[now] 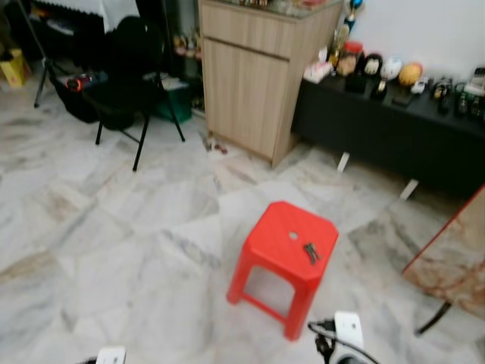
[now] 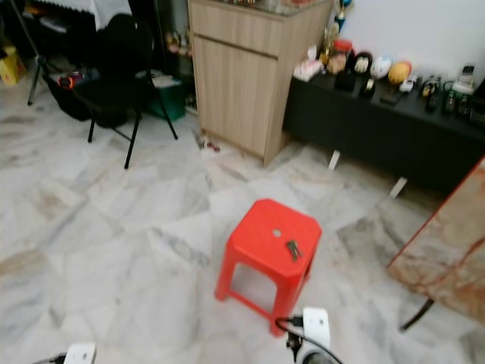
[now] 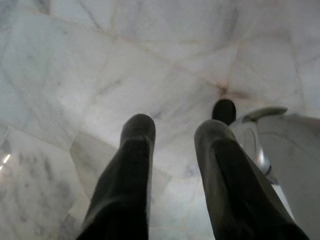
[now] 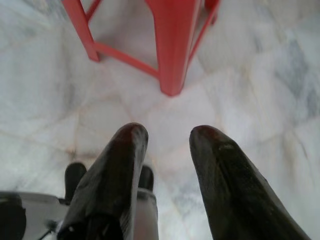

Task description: Hang keys on a hook

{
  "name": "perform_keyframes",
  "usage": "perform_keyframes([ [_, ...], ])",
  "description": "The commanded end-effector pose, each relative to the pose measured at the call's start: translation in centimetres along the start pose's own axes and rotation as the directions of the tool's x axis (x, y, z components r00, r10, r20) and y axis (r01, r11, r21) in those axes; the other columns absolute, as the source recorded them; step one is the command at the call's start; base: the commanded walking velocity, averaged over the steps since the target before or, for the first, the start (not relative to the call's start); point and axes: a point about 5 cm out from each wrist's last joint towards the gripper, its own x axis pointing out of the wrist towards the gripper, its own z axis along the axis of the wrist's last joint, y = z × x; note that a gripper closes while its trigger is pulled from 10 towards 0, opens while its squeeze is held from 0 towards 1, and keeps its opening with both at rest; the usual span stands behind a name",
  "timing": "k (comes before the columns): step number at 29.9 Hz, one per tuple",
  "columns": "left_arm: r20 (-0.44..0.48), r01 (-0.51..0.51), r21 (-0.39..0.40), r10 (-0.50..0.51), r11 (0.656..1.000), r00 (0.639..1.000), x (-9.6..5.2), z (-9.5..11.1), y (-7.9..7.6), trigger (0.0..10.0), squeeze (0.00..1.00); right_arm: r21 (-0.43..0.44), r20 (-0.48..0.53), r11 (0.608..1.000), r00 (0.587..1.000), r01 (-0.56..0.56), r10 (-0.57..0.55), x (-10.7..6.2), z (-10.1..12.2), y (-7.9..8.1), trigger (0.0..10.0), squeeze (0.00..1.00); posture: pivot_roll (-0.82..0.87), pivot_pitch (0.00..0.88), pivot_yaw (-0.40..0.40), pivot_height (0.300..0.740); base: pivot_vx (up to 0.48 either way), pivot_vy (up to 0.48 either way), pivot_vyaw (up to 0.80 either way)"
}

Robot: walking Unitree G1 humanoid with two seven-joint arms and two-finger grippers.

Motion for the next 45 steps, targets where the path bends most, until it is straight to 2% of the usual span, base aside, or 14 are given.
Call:
perform_keyframes([
  [1,-0.016,0.002,-0.012,-0.002,1.000,1.000,-0.2,-0.7,0.2,10.0,0.00,0.006,0.001,1.000,1.000,0.007,-0.007,0.0,0.1,-0.1,10.0,0.00,0.08,0.022,-0.071,0.740,0.000,0.000,0.00],
  [7,-0.020,0.007,-0.009,-0.007,1.000,1.000,-0.1,-0.7,-0.1,10.0,0.00,0.004,0.000,1.000,1.000,0.009,-0.009,0.0,0.0,-0.2,10.0,0.00,0.08,0.017,-0.071,0.740,0.000,0.000,0.00],
  [10,-0.020,0.023,0.003,-0.023,1.000,1.000,0.1,-0.6,-1.3,10.0,0.00,0.002,-0.003,1.000,1.000,0.009,-0.009,0.0,-0.1,-0.2,10.0,0.00,0.08,0.010,-0.070,0.740,0.000,0.000,0.00],
  [15,-0.009,0.039,0.035,-0.039,0.999,0.999,0.2,-0.4,-2.5,10.0,0.00,0.000,-0.007,1.000,1.000,0.006,-0.006,0.0,-0.2,-0.1,10.0,0.00,0.08,0.001,-0.068,0.740,0.000,0.000,0.00],
  [23,-0.009,0.052,0.043,-0.051,0.998,0.999,0.3,-0.3,-2.8,10.0,0.00,-0.010,-0.011,1.000,1.000,0.003,-0.003,-0.1,-0.3,-0.1,10.0,0.00,0.09,0.000,-0.068,0.740,0.120,-0.359,0.00],
  [31,-0.007,0.052,0.045,-0.052,0.998,0.999,0.2,-0.3,-2.6,10.0,0.00,-0.014,-0.011,1.000,1.000,0.004,-0.004,-0.1,-0.3,-0.1,10.0,0.00,0.08,0.000,-0.071,0.740,0.241,-0.387,0.00],
  [36,-0.008,0.041,0.034,-0.040,0.999,0.999,0.2,-0.5,-2.2,10.0,0.00,-0.013,-0.004,1.000,1.000,0.005,-0.005,0.0,-0.1,-0.2,10.0,0.00,0.08,0.000,-0.073,0.740,0.000,0.000,0.00],
  [38,-0.003,0.030,0.021,-0.030,0.999,1.000,0.0,-0.7,-1.5,10.0,0.00,-0.014,0.001,1.000,1.000,0.004,-0.004,0.0,0.1,-0.1,10.0,0.00,0.08,0.002,-0.076,0.740,0.000,0.000,0.00],
  [45,0.000,0.017,0.007,-0.017,1.000,1.000,-0.2,-0.8,-0.4,10.0,0.00,-0.016,0.007,1.000,1.000,0.001,-0.001,0.0,0.3,0.0,10.0,0.00,0.08,0.003,-0.078,0.740,0.000,0.000,0.00],
])
